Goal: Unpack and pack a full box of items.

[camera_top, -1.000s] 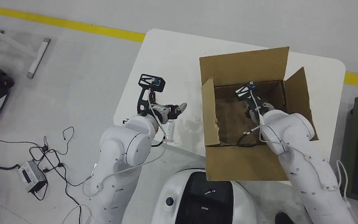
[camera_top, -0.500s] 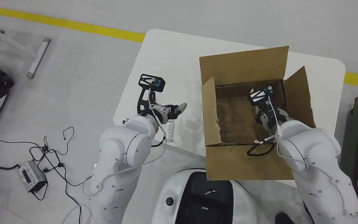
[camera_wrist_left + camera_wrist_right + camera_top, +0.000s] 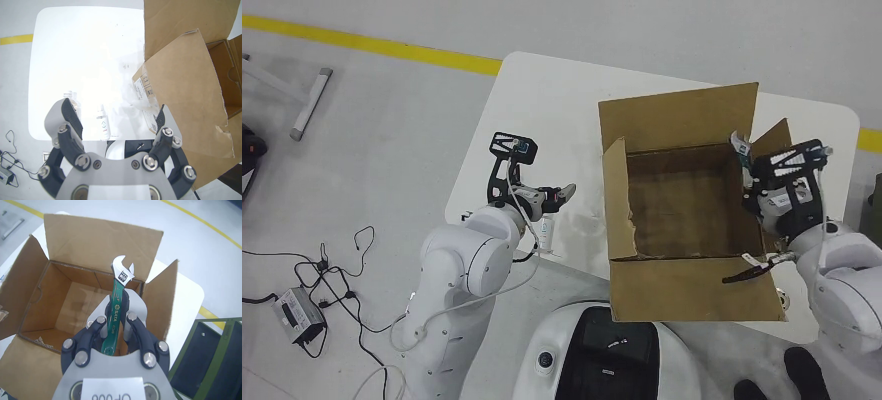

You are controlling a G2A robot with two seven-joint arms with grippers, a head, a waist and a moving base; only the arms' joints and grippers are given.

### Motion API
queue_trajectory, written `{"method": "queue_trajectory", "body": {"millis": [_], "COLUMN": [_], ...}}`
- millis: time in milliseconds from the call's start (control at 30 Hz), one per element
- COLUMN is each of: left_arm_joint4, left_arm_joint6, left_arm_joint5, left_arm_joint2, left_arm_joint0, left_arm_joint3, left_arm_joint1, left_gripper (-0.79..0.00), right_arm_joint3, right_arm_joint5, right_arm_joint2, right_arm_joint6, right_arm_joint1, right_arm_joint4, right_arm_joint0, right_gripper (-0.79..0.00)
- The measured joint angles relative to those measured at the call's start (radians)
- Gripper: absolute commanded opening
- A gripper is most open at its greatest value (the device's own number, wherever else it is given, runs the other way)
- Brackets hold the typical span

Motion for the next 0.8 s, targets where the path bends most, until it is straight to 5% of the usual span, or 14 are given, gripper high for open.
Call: {"method": "queue_trajectory", "body": {"millis": [200, 800], "left_arm_joint4": [0.0, 0.0], "left_arm_joint6": [0.0, 0.0], "left_arm_joint5": [0.0, 0.0], "left_arm_joint2": [0.0, 0.0], "left_arm_joint0": [0.0, 0.0], "left_arm_joint3": [0.0, 0.0], "left_arm_joint1": [0.0, 0.0], "left_gripper": [0.0, 0.0], "right_arm_joint3": [-0.011, 0.109], "right_arm_joint5": [-0.047, -0.024], "right_arm_joint2": [0.087, -0.107], "right_arm_joint6": [-0.005, 0.046], "right_arm_joint1": [0.005, 0.001], "right_arm_joint4": [0.058, -0.023], "right_arm_joint0": [-0.068, 0.002], "right_gripper": [-0.785, -0.785]}}
